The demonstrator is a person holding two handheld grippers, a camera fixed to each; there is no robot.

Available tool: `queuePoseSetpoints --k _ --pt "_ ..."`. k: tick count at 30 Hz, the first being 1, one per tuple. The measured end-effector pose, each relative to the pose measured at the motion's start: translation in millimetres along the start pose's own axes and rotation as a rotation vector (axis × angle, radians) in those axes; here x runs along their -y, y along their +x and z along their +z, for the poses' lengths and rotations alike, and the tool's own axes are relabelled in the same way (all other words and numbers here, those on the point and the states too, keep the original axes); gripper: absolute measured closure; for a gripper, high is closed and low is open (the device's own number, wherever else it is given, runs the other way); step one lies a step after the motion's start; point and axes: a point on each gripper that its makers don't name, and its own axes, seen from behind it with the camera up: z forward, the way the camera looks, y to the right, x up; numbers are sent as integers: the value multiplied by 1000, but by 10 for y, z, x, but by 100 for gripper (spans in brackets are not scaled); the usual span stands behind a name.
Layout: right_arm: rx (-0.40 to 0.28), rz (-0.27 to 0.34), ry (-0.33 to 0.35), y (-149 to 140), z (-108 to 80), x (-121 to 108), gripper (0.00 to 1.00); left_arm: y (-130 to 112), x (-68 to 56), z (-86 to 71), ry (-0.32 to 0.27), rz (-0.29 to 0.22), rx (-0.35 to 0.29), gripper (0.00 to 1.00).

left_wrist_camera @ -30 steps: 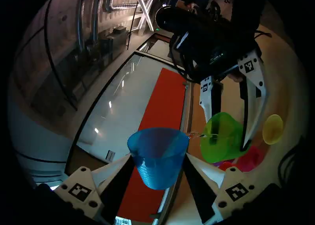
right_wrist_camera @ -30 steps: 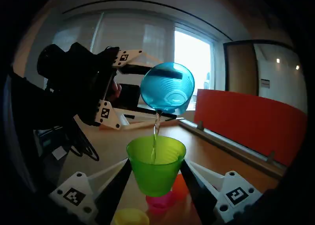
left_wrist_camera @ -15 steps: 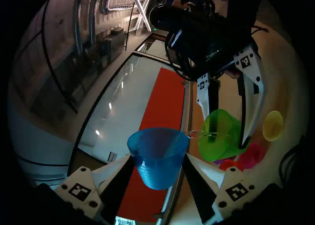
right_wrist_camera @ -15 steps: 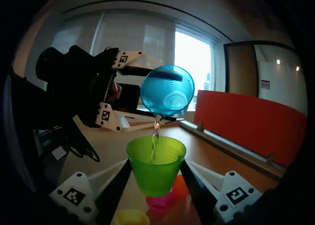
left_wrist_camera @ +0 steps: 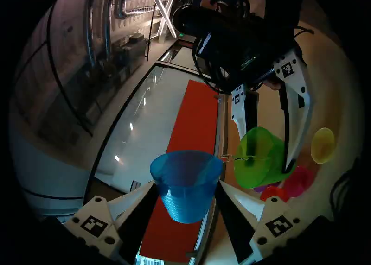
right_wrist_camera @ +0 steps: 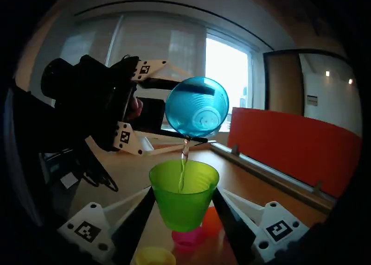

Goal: Pour water

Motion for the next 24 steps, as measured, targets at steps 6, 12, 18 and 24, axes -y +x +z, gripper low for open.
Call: queuePoseSetpoints --k 6,12,18,24 --pt "2 2 -2 -7 4 -8 13 7 4 10 2 18 0 19" --pt "0 2 -1 -5 11 -14 13 6 8 22 4 34 2 20" --pt "-2 4 0 0 17 -18 13 9 27 23 7 51 4 19" --pt "-3 3 0 4 20 -24 13 6 70 18 12 74 6 20"
